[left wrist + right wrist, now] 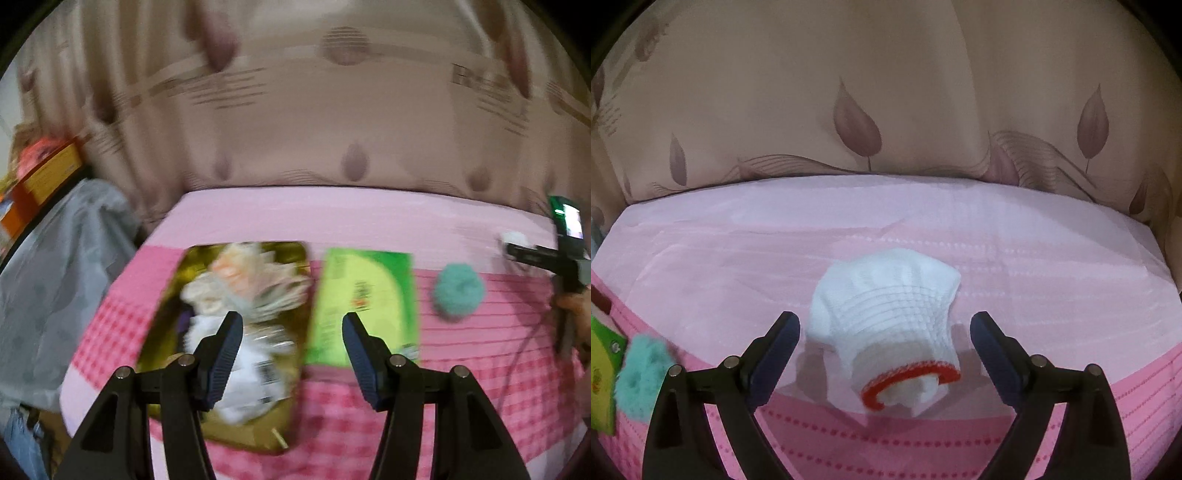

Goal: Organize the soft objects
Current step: 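Move the right tool to the white knit glove and grasp it, then grasp the teal fluffy puff with the left tool while the right tool holds the glove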

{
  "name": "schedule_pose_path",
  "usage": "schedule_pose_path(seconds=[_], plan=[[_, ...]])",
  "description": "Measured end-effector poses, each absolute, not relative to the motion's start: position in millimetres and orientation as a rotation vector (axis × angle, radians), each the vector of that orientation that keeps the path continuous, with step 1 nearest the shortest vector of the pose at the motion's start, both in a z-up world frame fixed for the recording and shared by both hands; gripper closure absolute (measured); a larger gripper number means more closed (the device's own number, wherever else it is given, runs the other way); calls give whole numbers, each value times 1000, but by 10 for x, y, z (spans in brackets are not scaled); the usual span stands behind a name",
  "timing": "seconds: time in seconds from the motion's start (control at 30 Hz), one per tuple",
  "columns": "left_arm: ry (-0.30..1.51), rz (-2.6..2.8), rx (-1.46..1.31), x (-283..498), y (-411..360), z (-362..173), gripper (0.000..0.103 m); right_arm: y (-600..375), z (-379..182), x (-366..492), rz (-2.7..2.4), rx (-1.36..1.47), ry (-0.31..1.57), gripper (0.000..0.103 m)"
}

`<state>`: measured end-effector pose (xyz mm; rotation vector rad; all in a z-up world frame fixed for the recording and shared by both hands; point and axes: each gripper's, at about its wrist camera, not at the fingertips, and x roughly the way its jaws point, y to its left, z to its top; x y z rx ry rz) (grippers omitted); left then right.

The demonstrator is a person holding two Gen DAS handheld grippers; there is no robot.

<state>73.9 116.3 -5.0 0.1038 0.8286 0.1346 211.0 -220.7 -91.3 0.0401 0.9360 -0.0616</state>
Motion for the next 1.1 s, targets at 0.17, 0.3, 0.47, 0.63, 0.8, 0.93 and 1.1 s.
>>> schedule_pose_path(seconds=[0.17, 0.3, 0.47, 0.63, 0.8, 0.93, 1.1], plan=[[826, 22, 143, 915, 673, -67, 45, -2186, -941, 2174, -57, 16, 946, 13], [829, -38, 153, 1018, 373, -120, 46, -2149, -932, 2209, -34, 11, 950, 35], [851, -113, 152, 1115, 104, -245, 46, -2184, -873, 2125, -35, 21, 928, 60], [883, -176, 129, 1200, -29, -396, 46, -2339, -809, 1860, -46, 48, 918, 62], [899, -207, 111, 1291, -169, -515, 46, -2538, -709, 1507, -47, 82, 916, 62], [935, -223, 108, 1351, -286, -608, 46, -2641, -689, 1192, -57, 81, 916, 62], [957, -228, 148, 1470, -432, -721, 45, -2673, -674, 924, -69, 74, 913, 62]])
